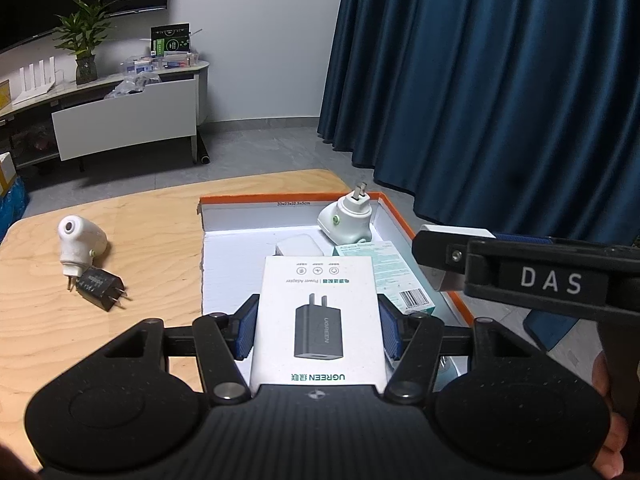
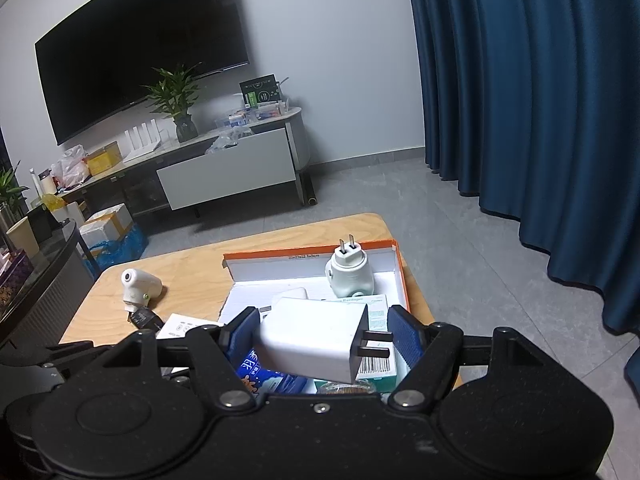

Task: Organize rigid objects

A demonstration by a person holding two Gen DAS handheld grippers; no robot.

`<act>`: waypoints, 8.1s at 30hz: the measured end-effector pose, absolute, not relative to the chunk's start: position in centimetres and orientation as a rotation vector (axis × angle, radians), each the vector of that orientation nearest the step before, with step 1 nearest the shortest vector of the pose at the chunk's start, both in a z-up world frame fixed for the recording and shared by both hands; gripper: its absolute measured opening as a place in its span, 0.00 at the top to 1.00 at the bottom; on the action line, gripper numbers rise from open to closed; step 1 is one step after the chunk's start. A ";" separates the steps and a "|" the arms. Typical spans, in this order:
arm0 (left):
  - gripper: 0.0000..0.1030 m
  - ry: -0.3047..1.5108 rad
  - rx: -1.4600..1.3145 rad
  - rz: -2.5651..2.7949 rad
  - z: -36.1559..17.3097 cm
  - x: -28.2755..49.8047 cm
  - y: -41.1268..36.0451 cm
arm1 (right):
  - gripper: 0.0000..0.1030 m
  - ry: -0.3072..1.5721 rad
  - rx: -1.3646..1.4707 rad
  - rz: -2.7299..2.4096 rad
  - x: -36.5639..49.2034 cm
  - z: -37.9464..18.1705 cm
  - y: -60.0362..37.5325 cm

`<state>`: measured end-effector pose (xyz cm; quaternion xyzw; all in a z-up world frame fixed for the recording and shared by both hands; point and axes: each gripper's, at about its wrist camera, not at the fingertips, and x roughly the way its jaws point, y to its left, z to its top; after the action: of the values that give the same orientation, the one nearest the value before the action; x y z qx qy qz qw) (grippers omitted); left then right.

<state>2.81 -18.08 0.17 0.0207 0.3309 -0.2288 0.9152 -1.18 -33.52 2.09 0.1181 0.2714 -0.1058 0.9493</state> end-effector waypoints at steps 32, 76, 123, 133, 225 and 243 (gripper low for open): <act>0.42 0.714 0.065 -0.504 -1.3 6.0 -20.3 | 0.17 0.628 0.238 -0.208 5.5 -0.2 -35.6; 0.18 0.705 -0.042 -0.247 1.0 6.4 -11.5 | 0.16 0.527 0.236 -0.092 2.6 3.2 -30.1; 0.11 0.734 -0.011 -0.080 -3.8 15.6 -2.6 | 0.16 0.683 0.144 0.142 10.1 -1.3 -21.0; 0.20 0.738 0.035 -0.134 -6.5 21.4 -3.5 | 0.16 0.717 0.130 0.162 12.9 -2.9 -20.1; 0.47 0.590 -0.036 -0.136 1.5 -5.9 -5.1 | 0.58 0.547 0.142 0.099 -6.0 1.4 -19.3; 0.47 0.577 -0.038 -0.138 1.7 -6.2 -5.0 | 0.58 0.529 0.157 0.081 -6.6 1.8 -20.0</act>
<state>-6.18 -5.01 1.72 -0.0189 0.2844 -0.0678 0.9561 -6.65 -20.03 1.77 0.0773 0.2609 0.0401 0.9614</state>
